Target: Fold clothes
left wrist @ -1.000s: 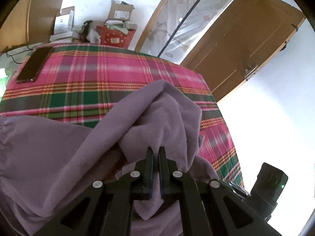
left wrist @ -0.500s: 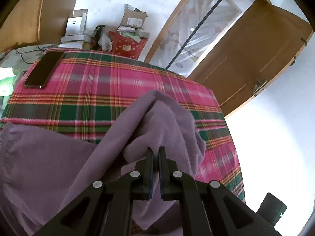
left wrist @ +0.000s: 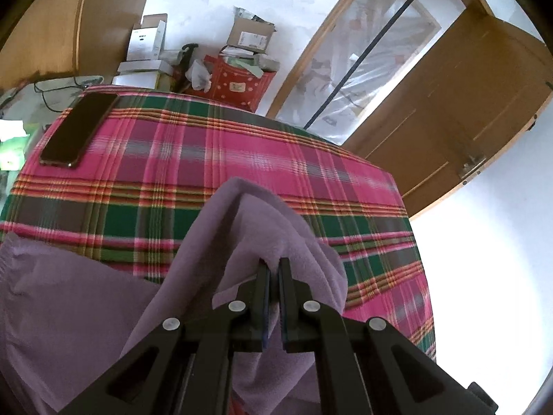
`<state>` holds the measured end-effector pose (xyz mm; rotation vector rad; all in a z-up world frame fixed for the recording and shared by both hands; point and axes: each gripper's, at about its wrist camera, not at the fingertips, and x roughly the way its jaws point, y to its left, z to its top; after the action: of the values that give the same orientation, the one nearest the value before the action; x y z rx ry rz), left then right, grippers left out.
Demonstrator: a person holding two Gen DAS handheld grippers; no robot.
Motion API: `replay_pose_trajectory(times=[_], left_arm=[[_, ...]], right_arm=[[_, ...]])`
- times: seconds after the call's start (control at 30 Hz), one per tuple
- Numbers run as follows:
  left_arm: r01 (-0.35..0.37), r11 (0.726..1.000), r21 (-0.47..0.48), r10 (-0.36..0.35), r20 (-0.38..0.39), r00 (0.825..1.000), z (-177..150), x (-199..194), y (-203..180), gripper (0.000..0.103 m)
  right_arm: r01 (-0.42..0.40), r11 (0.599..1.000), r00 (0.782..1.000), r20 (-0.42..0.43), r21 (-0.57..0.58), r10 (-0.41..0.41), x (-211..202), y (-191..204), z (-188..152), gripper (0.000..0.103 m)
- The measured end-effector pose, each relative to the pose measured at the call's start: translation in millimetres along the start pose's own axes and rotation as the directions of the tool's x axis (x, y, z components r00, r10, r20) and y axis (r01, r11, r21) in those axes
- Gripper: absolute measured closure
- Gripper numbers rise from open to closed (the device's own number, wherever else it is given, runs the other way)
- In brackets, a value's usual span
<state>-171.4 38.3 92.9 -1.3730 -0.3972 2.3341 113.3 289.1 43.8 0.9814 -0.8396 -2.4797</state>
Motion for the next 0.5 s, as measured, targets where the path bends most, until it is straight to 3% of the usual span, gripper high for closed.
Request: replay_pose_trajectory(times=[0.23,0.5], left_arm=[[-0.026,1.000,-0.015,0.027,0.020,0.999,4,11,5,0.099],[-0.050,0.992,-0.113,0.053,0.026,0.998,11,17,37,0.098]], right_arm=[[0.027,1.000,1.000,-0.010,0.002,-0.027,2,2,-7,0.098],[0.056,0.998,0.998,-0.025,-0.025,-0.057,4,3,-9,0.098]])
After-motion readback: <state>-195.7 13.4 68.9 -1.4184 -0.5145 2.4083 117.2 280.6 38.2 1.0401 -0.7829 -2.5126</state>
